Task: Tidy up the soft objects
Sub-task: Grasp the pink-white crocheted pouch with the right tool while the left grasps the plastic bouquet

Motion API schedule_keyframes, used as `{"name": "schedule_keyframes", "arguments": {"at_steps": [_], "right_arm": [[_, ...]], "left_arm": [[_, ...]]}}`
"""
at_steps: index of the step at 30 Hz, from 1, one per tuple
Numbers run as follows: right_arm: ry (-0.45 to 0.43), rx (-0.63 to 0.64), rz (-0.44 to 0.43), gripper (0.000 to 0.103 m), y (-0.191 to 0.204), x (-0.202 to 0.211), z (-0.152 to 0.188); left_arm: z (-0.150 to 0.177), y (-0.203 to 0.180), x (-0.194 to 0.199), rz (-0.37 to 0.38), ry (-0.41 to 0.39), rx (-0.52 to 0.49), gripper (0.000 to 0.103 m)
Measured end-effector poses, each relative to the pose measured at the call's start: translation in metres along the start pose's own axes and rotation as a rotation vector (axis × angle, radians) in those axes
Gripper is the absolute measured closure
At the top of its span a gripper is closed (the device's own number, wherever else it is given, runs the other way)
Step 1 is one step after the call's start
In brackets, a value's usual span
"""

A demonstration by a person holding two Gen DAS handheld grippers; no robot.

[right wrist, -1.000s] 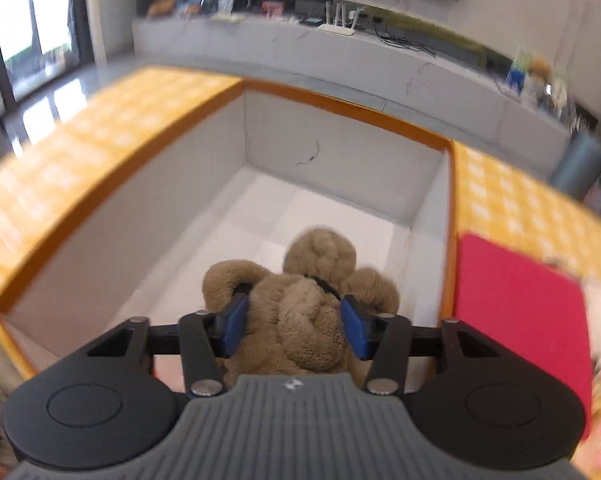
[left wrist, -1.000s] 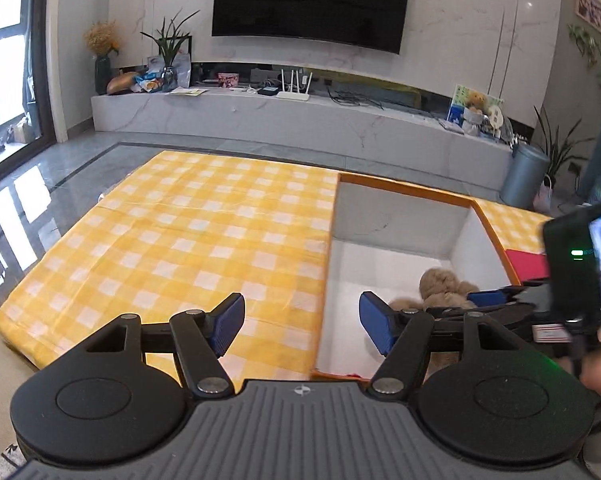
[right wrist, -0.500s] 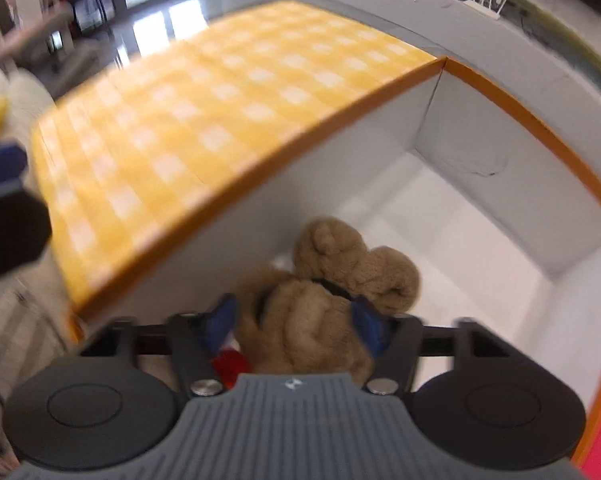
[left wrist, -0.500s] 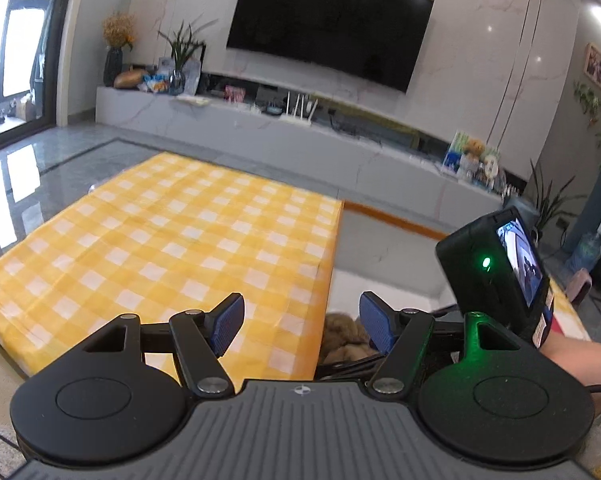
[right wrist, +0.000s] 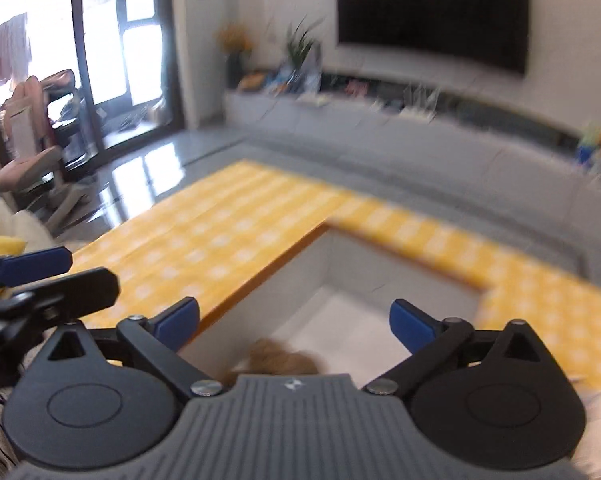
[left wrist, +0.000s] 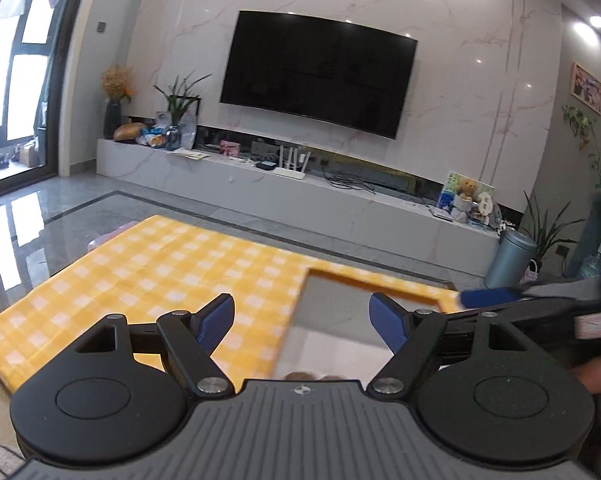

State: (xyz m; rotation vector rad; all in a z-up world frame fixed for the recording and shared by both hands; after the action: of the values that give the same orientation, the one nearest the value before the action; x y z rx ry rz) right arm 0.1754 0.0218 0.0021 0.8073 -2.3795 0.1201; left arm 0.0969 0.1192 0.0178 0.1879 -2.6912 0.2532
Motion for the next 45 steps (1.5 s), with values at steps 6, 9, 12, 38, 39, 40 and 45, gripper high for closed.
{"name": "schedule_keyframes", "arguments": {"at_steps": [6,9,12,38,39,40,45], "right_arm": [[-0.121,0.062,0.283,0.003,-0.084,0.101,-0.005],[-0.155,-0.008,0.461,0.003,-0.148,0.152,0.014],[-0.185,-0.164,0.606,0.003,-0.223,0.198,0.051],[0.174,-0.846,0.636,0.003,-0.377,0.163,0.282],[0.19,-0.858,0.619,0.003,-0.376,0.159,0.285],[0.208,-0.868,0.592,0.003,-0.374,0.154,0.288],[0.351,-0.781,0.601,0.003,-0.362,0.137,0.297]], "left_arm": [[-0.018,-0.089,0.003,0.101,0.003,-0.065,0.012],[-0.015,-0.149,-0.002,0.173,0.02,-0.129,0.01],[-0.003,-0.214,-0.011,0.286,0.093,-0.187,0.01],[0.232,-0.367,-0.131,0.325,0.64,-1.224,0.014],[0.233,-0.366,-0.132,0.339,0.667,-1.211,0.014],[0.235,-0.366,-0.135,0.356,0.692,-1.202,0.014],[0.242,-0.363,-0.146,0.346,0.726,-1.187,0.016]]}}
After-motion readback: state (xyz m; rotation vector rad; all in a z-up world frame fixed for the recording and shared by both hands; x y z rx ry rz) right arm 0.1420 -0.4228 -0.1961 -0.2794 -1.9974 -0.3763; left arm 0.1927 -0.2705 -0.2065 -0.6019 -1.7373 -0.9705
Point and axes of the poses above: each gripper's, at about its wrist camera, not at the fingertips, and x roughly against the way its jaws point, y to its left, z to its underside, the point moved 10 cm from there along -x, roughly the way its jaws point, and after that the axes turned 6 degrees about -z, right-handed, at the moved point
